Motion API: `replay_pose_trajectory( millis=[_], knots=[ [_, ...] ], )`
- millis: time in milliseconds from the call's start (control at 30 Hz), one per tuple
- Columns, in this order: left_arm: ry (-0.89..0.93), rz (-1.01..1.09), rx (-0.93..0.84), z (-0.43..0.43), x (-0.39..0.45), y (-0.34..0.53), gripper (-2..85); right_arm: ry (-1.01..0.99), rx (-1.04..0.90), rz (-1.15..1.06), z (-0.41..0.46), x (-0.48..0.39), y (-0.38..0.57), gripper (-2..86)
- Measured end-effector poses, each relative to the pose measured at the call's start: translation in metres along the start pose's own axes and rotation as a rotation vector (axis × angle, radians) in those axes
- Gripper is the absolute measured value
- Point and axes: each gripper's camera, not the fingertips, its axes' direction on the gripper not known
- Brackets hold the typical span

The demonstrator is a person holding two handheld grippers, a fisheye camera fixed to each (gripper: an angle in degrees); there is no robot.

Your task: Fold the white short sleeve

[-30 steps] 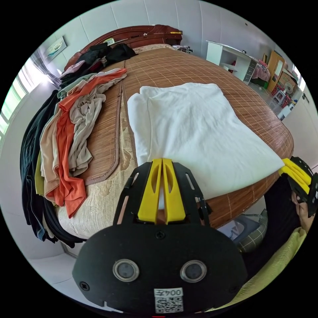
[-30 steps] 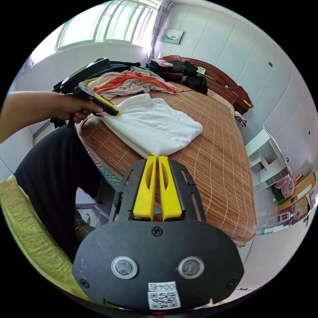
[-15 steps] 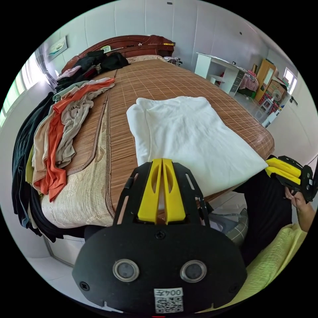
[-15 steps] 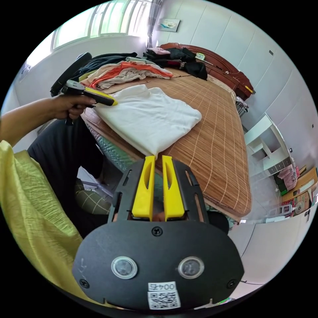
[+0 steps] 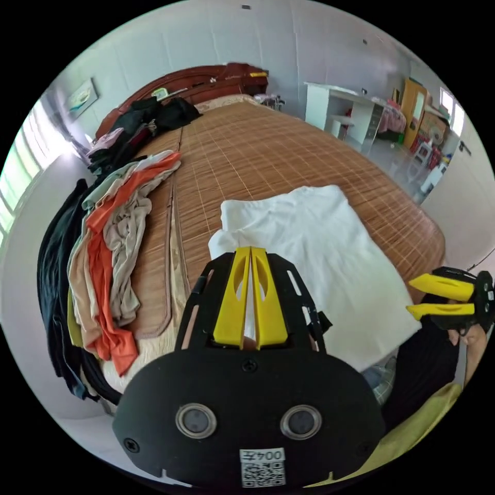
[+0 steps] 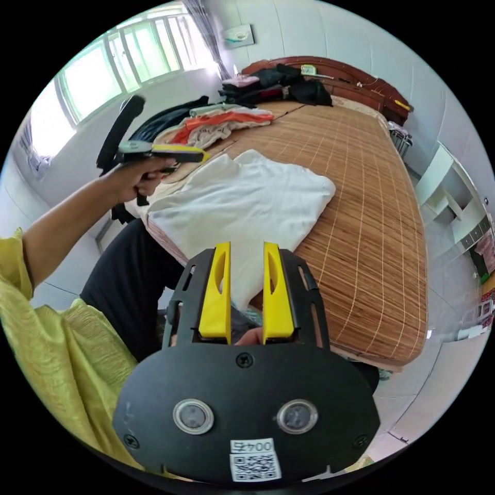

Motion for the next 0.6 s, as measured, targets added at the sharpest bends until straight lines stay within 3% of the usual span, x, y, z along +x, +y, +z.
replay_pose_trajectory(
  millis=[133, 300, 500, 600],
  knots=[
    [-0.031, 0.047, -0.187, 0.050, 0.001, -0.010, 0.3, 0.040, -0.159, -0.003, 0.030, 0.014, -0.024, 10.0],
    [0.021, 0.047, -0.122, 0.046, -0.009, 0.004, 0.3, 0.005, -0.176, -0.013, 0.032, 0.031, -0.046, 9.9],
    [-0.053, 0.176, -0.074, 0.032, -0.001, 0.016, 0.5, 0.008, -0.233, -0.020, 0.035, 0.040, -0.080, 9.8],
    [0.057, 0.171, -0.026, 0.012, -0.019, 0.030, 0.6, 0.023, -0.240, -0.048, 0.035, 0.041, -0.093, 9.7]
  ],
)
